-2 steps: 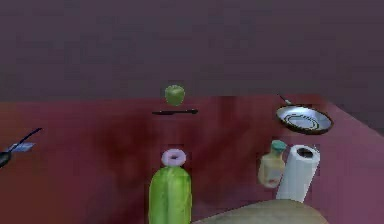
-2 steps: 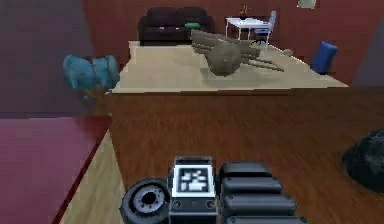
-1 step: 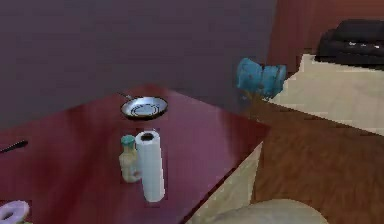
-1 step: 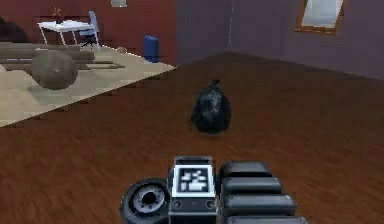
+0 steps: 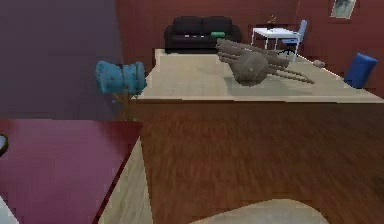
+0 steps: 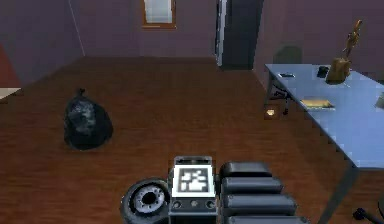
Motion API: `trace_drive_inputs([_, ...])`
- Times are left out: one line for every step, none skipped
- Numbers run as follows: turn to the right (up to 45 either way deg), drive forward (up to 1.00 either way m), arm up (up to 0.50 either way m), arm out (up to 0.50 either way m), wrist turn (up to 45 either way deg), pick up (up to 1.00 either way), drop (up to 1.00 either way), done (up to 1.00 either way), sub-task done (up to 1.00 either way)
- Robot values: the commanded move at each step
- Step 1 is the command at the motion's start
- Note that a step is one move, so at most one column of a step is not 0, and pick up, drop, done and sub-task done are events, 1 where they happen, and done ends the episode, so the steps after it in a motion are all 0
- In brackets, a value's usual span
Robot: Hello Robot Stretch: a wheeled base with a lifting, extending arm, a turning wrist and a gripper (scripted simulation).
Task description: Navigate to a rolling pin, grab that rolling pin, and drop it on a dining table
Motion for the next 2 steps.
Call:
trace_drive_inputs([0.0,1.0,0.0,0.0,0.0,0.0,0.0,0.0,0.0])
trace_drive_inputs([0.0,1.0,0.0,0.0,0.0,0.0,0.0,0.0,0.0])
